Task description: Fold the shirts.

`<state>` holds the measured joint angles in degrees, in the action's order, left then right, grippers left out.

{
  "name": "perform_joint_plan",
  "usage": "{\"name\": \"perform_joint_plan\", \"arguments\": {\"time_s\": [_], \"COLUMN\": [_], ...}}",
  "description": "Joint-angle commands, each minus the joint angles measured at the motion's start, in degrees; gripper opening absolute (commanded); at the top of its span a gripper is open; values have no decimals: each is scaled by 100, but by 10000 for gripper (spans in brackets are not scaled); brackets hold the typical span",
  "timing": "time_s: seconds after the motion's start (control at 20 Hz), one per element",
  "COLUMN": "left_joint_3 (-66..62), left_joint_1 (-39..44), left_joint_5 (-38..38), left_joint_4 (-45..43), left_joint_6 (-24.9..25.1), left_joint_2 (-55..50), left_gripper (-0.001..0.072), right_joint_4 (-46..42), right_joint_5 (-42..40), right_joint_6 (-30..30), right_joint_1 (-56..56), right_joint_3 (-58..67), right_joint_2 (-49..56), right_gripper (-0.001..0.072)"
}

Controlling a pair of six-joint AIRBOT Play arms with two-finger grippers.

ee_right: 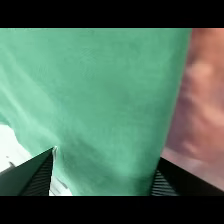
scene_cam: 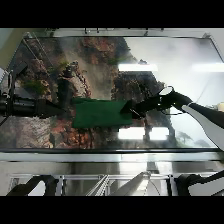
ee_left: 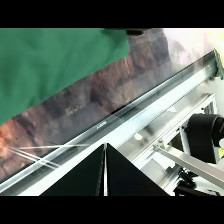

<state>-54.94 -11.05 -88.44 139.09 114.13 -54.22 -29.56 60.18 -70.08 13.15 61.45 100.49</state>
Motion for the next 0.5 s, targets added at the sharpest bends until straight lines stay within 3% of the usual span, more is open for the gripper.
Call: {"name": "perform_joint_plan", "arguments": {"time_s": [0.0, 0.05, 0.1, 0.3, 0.45], "left_joint_3": [2, 2, 2, 2, 2], "left_joint_1": [-4, -4, -4, -4, -4], "left_joint_5": [-2, -2, -4, -4, -4], "left_joint_4": [-4, -4, -2, -7, -9], "left_joint_6": [2, 2, 2, 2, 4], "left_joint_2": [4, 4, 4, 4, 4], "left_gripper": [33, 33, 33, 34, 34], "right_joint_4": [743, 778, 776, 553, -1067], "right_joint_5": [-271, -271, -269, -94, 378], "right_joint_6": [442, 457, 459, 385, -857], "right_joint_1": [236, 229, 214, -149, -1266], "right_joint_3": [-2, -2, 0, 140, 597], "right_joint_2": [136, 103, 48, -669, -1853], "right_gripper": [189, 49, 17, 18, 18]}}
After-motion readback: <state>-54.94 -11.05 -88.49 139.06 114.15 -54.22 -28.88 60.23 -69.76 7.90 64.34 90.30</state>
